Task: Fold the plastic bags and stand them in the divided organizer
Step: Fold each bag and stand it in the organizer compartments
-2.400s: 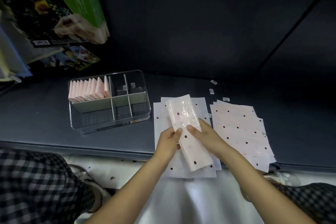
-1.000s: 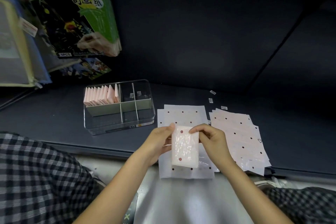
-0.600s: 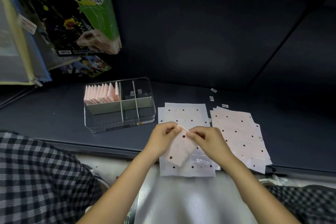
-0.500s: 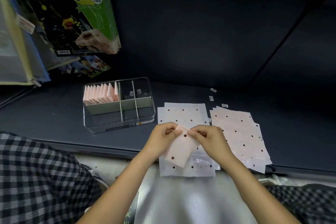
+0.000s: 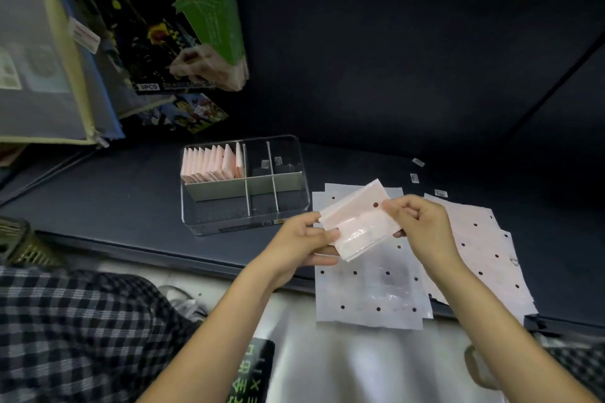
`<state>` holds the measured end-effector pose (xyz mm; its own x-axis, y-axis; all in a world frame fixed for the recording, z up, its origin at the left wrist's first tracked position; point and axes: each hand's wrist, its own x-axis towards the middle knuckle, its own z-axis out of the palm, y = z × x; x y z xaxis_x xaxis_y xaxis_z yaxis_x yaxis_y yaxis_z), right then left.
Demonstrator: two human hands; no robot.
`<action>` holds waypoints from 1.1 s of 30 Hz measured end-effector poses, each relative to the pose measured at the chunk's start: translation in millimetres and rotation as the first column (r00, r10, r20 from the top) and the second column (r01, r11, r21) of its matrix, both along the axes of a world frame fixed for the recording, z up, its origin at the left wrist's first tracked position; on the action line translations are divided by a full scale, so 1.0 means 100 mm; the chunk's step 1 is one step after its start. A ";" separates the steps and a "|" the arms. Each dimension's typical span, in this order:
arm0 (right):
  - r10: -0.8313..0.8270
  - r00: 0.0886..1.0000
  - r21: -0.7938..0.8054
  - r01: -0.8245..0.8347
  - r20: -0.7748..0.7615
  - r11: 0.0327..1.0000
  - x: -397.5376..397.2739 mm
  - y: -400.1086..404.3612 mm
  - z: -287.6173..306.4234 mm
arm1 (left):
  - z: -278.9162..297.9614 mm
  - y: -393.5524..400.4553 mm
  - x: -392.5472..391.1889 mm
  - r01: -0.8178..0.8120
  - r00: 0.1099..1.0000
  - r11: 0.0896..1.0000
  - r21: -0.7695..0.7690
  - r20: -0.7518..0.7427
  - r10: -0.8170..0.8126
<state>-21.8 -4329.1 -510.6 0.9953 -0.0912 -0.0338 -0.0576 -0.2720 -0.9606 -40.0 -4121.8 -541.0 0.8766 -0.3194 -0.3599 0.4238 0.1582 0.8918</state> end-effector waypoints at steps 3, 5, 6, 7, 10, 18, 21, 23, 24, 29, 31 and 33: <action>0.097 0.994 0.025 -0.095 -0.059 0.995 0.12 0.18 0.00 | 0.01 0.20 0.18 -0.068 0.998 0.997 0.030 0.020 0.067; 0.179 0.973 0.005 -0.181 -0.143 0.984 0.22 0.33 -0.02 | 0.03 0.41 0.36 -0.068 0.997 0.995 0.071 0.050 0.064; 0.197 0.965 -0.008 -0.202 -0.175 0.979 0.28 0.41 -0.03 | 0.05 0.51 0.46 -0.073 0.995 0.990 0.118 0.077 0.065; 0.197 0.960 -0.014 -0.204 -0.197 0.979 0.36 0.50 -0.04 | 0.05 0.61 0.56 -0.108 0.988 0.973 0.206 0.128 0.082; 0.150 0.962 0.017 -0.150 -0.229 0.989 0.65 0.77 -0.04 | -0.05 0.93 0.87 -0.380 0.906 0.709 0.594 0.394 0.156; 0.150 0.943 -0.004 -0.158 -0.296 0.987 1.47 1.52 -0.14 | -0.59 1.33 1.18 -0.393 0.909 0.052 0.918 0.397 -0.127; 0.154 0.941 -0.060 -0.180 -0.300 0.982 1.69 1.76 -0.25 | -0.70 1.39 1.17 -0.439 0.895 0.019 0.898 0.439 -0.076; 0.166 0.939 -0.117 -0.209 -0.301 0.971 1.81 1.94 -0.33 | -0.76 1.42 1.12 -0.483 0.875 0.009 0.876 0.483 -0.035; 0.167 0.940 -0.161 -0.222 -0.298 0.962 1.86 2.01 -0.35 | -0.77 1.42 1.10 -0.502 0.865 0.007 0.865 0.502 -0.023; 0.208 0.953 -0.496 -0.293 -0.221 0.817 1.99 2.38 -0.38 | -0.77 1.43 1.05 -0.562 0.827 0.023 0.827 0.562 0.008; 0.238 0.950 -0.614 -0.311 -0.201 0.725 1.98 2.51 -0.36 | -0.79 1.42 1.05 -0.540 0.842 0.026 0.842 0.540 -0.002; 0.272 0.939 -0.687 -0.340 -0.210 0.642 1.95 2.64 -0.38 | -0.82 1.41 1.05 -0.510 0.860 0.026 0.860 0.510 -0.014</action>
